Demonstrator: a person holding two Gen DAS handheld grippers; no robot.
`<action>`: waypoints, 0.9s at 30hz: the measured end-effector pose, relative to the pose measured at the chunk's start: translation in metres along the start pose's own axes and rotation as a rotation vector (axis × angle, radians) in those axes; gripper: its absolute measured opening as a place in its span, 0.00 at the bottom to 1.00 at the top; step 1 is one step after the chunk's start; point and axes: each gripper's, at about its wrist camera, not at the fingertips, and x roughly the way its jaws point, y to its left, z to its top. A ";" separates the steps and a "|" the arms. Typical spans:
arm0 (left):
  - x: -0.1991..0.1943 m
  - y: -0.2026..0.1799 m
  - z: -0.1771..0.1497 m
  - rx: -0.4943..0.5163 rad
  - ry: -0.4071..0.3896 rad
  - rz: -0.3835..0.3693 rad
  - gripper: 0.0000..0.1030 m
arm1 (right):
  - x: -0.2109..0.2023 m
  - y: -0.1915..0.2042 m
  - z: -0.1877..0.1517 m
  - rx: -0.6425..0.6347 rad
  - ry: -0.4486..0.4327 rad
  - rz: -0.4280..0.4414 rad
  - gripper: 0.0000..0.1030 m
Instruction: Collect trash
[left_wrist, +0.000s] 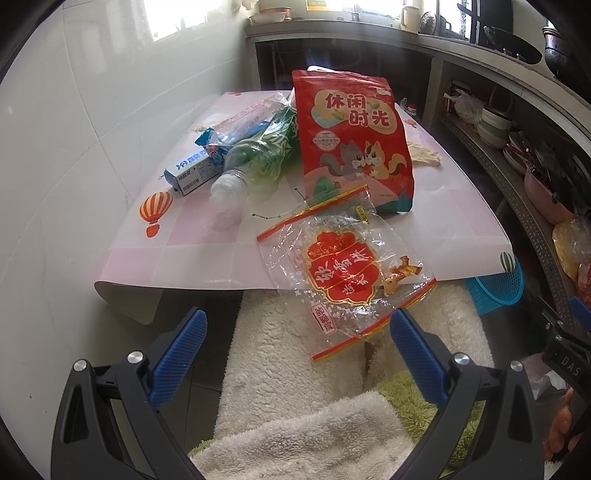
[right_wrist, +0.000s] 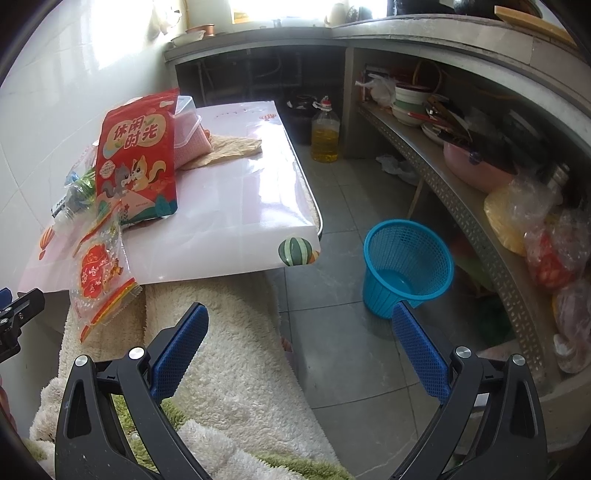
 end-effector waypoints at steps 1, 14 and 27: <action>0.000 0.000 0.000 0.000 0.000 0.000 0.95 | 0.000 0.000 0.000 0.000 0.000 0.000 0.93; 0.000 0.000 0.001 0.001 0.002 0.003 0.95 | 0.000 0.000 0.000 0.004 0.003 0.003 0.93; 0.001 -0.001 0.002 0.003 0.007 0.004 0.95 | 0.003 -0.001 -0.002 0.008 0.006 0.004 0.93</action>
